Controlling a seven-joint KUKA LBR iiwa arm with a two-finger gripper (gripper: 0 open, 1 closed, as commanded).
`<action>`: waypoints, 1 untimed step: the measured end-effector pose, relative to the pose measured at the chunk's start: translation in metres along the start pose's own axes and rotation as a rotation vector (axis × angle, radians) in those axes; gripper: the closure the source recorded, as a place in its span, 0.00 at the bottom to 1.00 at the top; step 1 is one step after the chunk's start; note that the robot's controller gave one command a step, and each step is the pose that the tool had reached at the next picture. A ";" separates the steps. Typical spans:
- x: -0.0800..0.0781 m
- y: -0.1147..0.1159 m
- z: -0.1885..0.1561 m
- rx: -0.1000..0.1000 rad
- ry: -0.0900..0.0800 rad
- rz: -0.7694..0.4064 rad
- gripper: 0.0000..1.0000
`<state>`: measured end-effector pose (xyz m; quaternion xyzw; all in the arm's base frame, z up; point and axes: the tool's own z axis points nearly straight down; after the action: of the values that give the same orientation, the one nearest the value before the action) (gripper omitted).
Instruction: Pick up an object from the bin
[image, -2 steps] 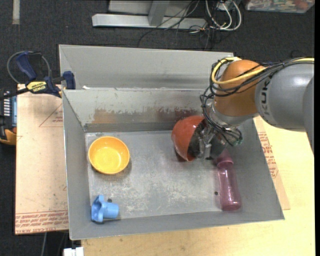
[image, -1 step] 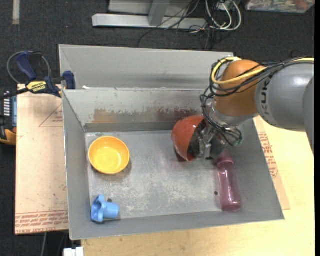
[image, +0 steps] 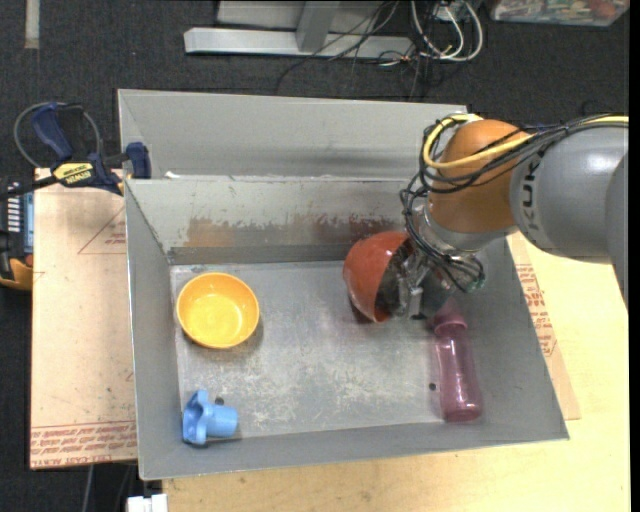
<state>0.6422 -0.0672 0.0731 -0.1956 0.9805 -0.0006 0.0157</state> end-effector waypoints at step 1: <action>0.000 0.000 0.000 0.000 0.000 0.000 1.00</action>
Offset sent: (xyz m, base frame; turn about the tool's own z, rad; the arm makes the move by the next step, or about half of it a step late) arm 0.0000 0.0000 0.0000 0.0000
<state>0.6422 -0.0672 0.0731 -0.1956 0.9806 -0.0006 0.0157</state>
